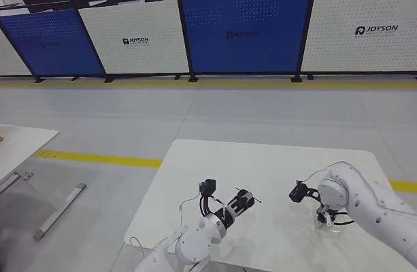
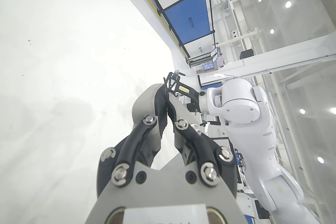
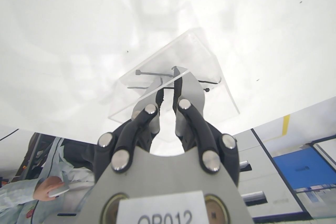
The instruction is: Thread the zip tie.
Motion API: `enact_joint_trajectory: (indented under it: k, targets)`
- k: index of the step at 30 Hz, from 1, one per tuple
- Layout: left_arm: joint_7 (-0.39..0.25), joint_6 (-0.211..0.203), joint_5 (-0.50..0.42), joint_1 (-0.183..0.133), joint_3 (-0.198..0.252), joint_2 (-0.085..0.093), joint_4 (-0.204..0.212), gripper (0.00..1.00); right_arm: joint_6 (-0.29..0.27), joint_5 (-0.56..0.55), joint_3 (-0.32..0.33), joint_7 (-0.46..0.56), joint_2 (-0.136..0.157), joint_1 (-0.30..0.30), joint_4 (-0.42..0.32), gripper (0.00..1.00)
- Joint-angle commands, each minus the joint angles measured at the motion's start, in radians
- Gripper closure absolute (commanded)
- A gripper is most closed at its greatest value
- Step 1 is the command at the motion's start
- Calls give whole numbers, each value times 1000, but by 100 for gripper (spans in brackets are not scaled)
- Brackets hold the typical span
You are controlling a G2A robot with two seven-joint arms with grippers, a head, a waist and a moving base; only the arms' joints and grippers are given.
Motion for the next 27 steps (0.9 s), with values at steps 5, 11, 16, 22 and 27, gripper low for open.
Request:
enact_joint_trajectory:
  k: [5, 11, 16, 22, 27]
  targets:
    - [0, 0, 0, 0, 0, 0, 0, 100, 0, -3, 0, 0, -4, 2, 8, 87]
    - [0, 0, 0, 0, 0, 0, 0, 100, 0, -1, 0, 0, -4, 6, 8, 100]
    - [0, 0, 0, 0, 0, 0, 0, 100, 0, 3, 0, 0, 8, 7, -21, 99]
    - [0, 0, 0, 0, 0, 0, 0, 100, 0, -9, 0, 0, 21, -6, -49, 79]
    - [0, 0, 0, 0, 0, 0, 0, 100, 0, -11, 0, 0, 17, -6, -48, 74]
